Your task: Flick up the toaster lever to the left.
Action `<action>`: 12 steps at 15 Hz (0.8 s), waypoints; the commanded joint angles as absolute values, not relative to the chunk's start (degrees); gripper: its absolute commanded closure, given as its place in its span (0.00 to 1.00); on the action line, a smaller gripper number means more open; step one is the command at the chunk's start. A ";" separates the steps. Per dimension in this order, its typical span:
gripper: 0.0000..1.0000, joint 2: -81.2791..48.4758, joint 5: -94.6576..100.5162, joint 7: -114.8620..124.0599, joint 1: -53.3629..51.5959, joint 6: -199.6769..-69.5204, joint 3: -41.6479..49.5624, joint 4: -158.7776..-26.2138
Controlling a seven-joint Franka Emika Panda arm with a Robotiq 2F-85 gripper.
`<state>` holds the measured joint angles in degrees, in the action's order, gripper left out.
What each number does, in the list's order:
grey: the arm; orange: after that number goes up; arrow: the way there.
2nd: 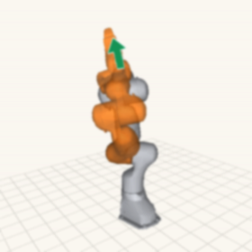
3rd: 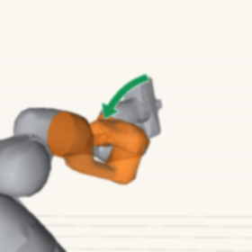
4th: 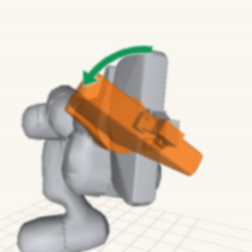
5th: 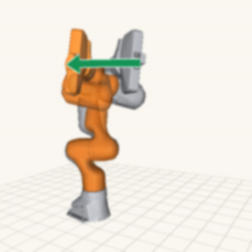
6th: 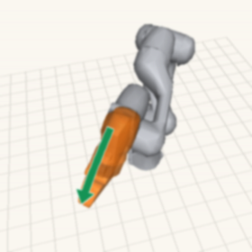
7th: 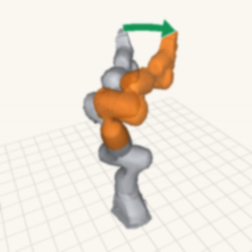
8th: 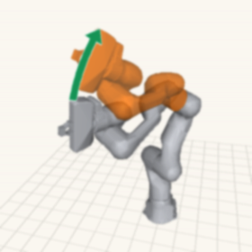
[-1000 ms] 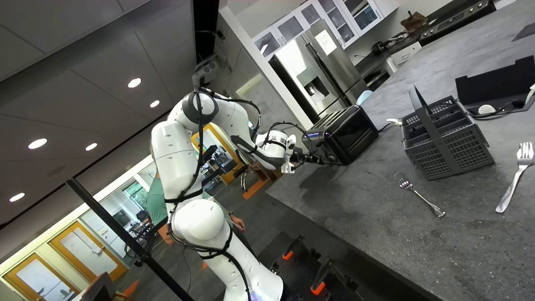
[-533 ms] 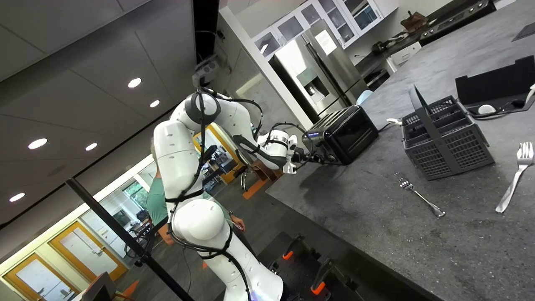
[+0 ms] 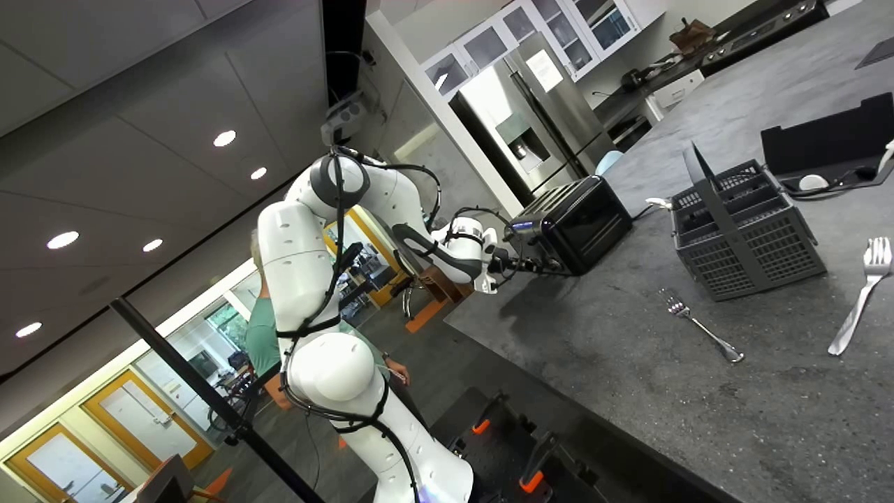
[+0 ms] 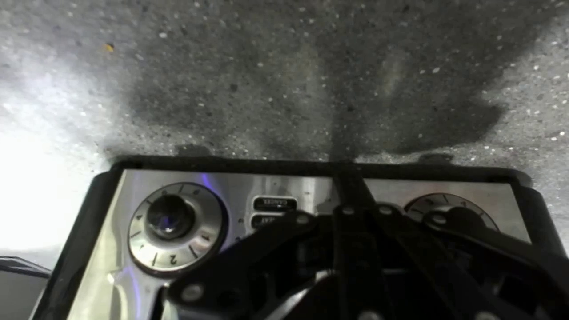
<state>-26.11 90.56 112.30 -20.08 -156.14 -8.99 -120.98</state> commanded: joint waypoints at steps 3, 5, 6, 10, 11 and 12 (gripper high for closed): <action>1.00 -25.77 94.21 116.29 -20.12 -156.10 -8.90 -121.12; 1.00 -24.14 91.61 114.11 -20.08 -155.83 -9.34 -122.82; 1.00 -23.40 90.94 113.16 -20.16 -155.63 -9.48 -123.42; 1.00 -19.25 83.88 105.47 -19.67 -155.20 -10.90 -127.45; 1.00 -18.10 82.08 103.81 -19.70 -154.73 -11.17 -128.46; 1.00 -16.81 80.44 102.30 -19.81 -154.03 -11.38 -129.49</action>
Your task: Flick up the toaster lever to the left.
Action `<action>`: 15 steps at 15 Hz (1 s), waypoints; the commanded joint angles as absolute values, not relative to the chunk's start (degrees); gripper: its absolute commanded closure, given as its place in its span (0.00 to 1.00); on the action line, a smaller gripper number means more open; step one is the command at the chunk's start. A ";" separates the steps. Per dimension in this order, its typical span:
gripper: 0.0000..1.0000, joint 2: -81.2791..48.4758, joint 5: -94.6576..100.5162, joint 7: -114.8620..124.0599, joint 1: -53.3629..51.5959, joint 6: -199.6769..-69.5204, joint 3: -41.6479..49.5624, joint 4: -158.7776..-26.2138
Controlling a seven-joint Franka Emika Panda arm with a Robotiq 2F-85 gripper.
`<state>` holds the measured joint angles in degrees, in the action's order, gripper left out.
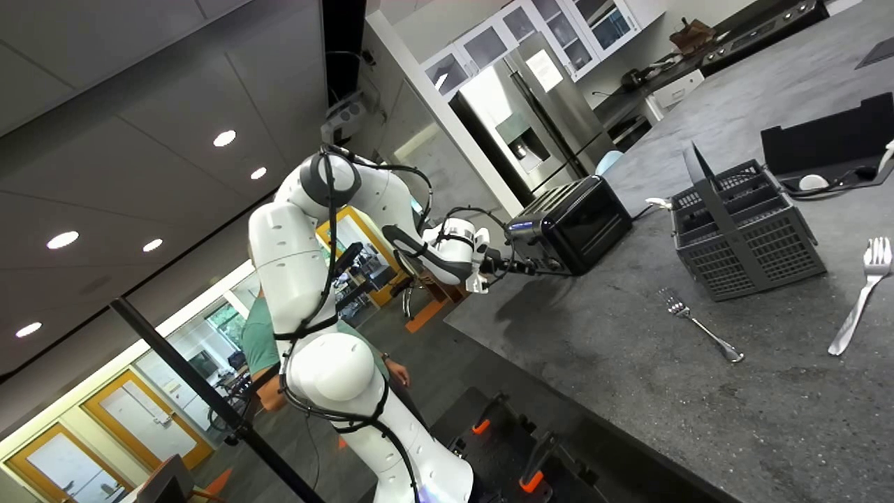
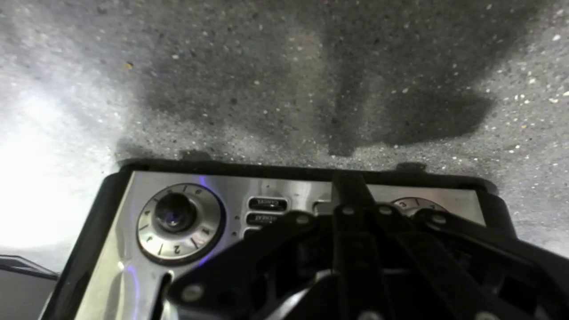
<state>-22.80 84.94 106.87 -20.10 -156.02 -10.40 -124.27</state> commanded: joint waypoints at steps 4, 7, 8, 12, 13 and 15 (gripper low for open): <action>1.00 -11.45 76.23 98.50 -19.99 -153.20 -12.17 -133.03; 1.00 -6.85 74.17 96.56 -20.10 -152.75 -12.52 -135.49; 1.00 -5.19 73.12 95.65 -20.15 -152.39 -12.69 -136.28; 1.00 0.93 69.64 91.93 -20.43 -151.33 -13.26 -138.88; 1.00 2.36 69.08 91.21 -20.45 -151.25 -13.35 -139.43; 1.00 5.12 68.21 90.00 -20.51 -151.33 -13.31 -140.71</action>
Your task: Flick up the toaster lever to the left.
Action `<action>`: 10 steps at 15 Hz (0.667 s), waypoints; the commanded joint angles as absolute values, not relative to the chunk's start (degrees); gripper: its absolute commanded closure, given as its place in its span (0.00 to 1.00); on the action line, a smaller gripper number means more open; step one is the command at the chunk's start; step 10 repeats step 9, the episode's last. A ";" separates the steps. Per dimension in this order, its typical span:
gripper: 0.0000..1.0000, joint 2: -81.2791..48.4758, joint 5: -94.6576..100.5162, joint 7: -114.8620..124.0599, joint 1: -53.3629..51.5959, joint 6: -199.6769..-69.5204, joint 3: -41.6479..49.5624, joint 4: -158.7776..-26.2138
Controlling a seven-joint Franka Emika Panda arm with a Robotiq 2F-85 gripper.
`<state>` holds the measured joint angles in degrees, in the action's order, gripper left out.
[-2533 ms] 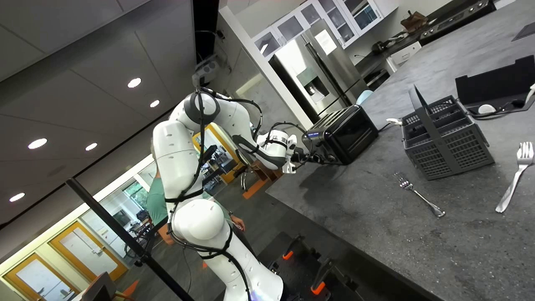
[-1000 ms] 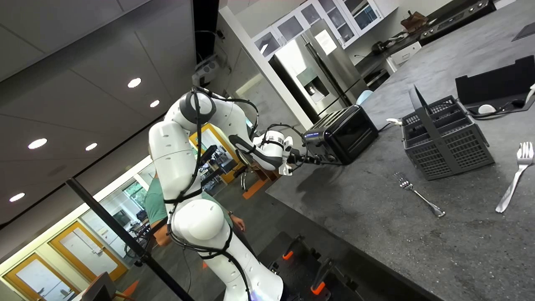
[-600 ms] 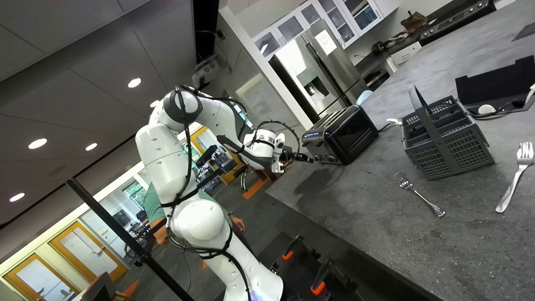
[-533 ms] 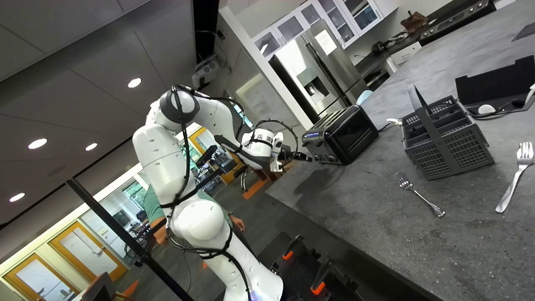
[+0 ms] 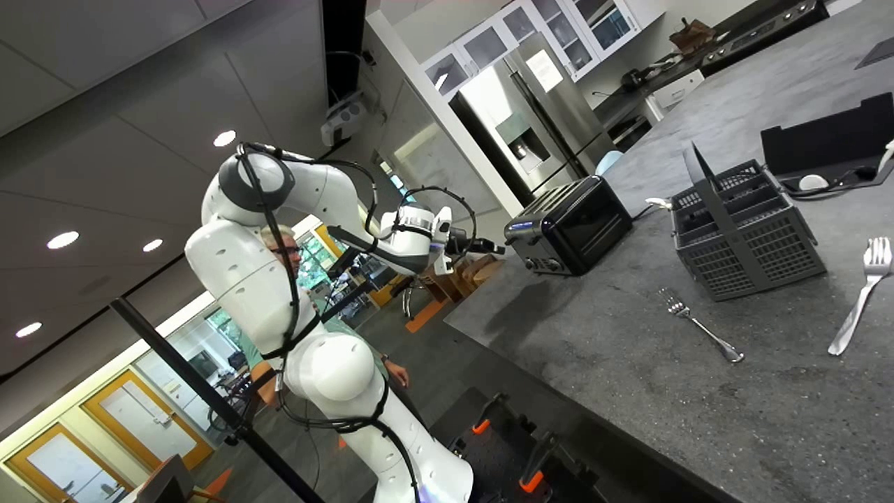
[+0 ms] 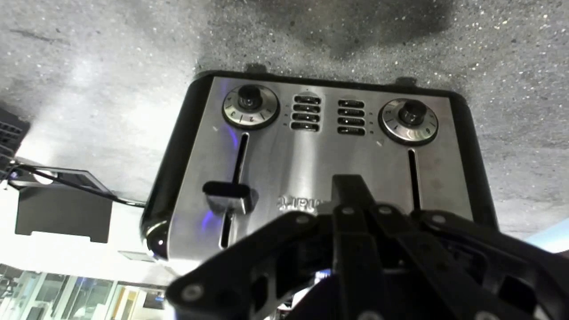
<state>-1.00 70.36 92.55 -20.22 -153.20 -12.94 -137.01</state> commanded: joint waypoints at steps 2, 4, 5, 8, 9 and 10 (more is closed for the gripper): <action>1.00 7.59 67.93 89.45 -20.53 -151.50 -13.15 -142.11; 1.00 9.51 67.72 89.29 -20.58 -151.82 -13.05 -143.41; 1.00 10.20 67.60 89.20 -20.61 -151.96 -13.01 -143.87; 1.00 11.56 67.10 88.78 -20.77 -152.08 -13.01 -144.93; 1.00 11.94 67.17 88.88 -20.84 -151.83 -13.12 -145.10; 1.00 11.94 67.17 88.88 -20.84 -151.83 -13.12 -145.10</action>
